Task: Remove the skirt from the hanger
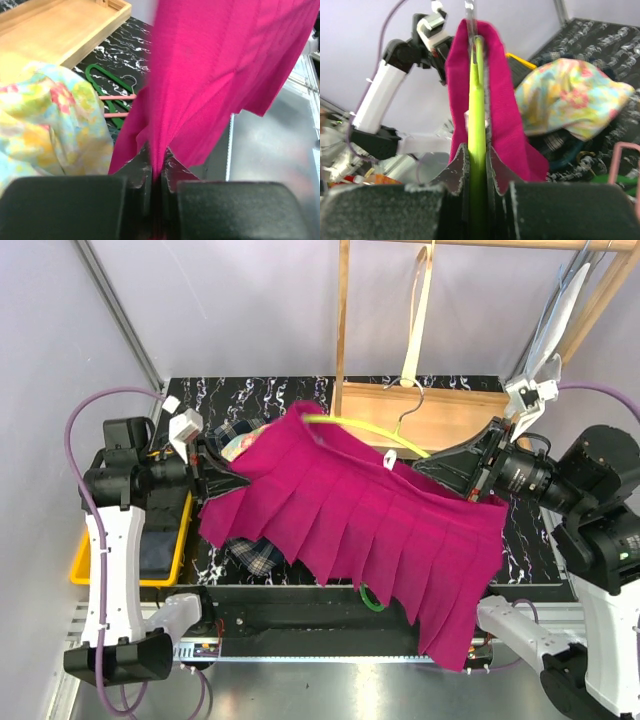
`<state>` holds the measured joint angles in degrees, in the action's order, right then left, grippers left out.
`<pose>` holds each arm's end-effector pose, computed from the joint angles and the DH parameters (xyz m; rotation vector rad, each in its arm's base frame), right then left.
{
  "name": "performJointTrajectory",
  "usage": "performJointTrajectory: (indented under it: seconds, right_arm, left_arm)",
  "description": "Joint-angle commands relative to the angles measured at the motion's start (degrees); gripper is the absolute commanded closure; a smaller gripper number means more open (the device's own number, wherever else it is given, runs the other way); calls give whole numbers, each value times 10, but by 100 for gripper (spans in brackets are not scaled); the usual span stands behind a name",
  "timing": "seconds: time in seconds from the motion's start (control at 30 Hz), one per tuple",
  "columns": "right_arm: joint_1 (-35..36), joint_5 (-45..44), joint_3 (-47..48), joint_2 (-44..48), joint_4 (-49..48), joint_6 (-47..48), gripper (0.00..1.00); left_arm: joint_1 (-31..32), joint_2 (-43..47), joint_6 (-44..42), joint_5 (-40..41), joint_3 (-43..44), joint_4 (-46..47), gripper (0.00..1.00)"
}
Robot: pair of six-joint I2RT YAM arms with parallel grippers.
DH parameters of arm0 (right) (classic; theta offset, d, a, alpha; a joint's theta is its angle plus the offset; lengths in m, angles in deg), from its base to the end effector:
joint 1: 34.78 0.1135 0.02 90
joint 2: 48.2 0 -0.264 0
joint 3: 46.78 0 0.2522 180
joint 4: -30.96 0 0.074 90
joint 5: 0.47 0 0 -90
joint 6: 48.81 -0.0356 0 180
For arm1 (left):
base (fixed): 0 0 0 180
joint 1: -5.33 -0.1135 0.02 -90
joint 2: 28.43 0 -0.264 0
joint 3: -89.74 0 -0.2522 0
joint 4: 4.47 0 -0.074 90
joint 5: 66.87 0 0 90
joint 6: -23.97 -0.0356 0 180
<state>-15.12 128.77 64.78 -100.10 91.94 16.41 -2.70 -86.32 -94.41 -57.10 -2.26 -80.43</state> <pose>0.0734 0.0502 0.5366 -0.4902 1.6397 1.1306 0.1570 -0.0133 0.4062 0.8950 1.6120 -1.1754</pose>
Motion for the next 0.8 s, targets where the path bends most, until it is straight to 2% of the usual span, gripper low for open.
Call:
performJointTrajectory:
  seconds: [0.0,0.03,0.07,0.1,0.23,0.43,0.6,0.77]
  right_arm:
    - [-20,-41,-74,34,-346,-134,100]
    - [-20,-27,-117,34,-370,-151,100]
    - [-20,-16,-132,34,-406,-164,100]
    - [-21,-6,-151,36,-417,-178,100]
    - [-20,21,-141,26,-423,-182,100]
    - [-20,60,-128,17,-421,-191,100]
    - [-20,86,-131,17,-435,-215,100]
    - [-20,101,-139,13,-460,-240,100]
  left_arm:
    - [35,-13,35,88,87,5,53]
    - [47,-15,88,92,127,19,30]
    - [51,-20,115,98,143,53,1]
    - [53,-22,152,111,158,69,1]
    - [55,-28,194,148,217,140,1]
    - [55,-53,312,185,218,350,1]
    - [55,-107,315,230,248,396,1]
    - [78,-162,341,220,296,419,1]
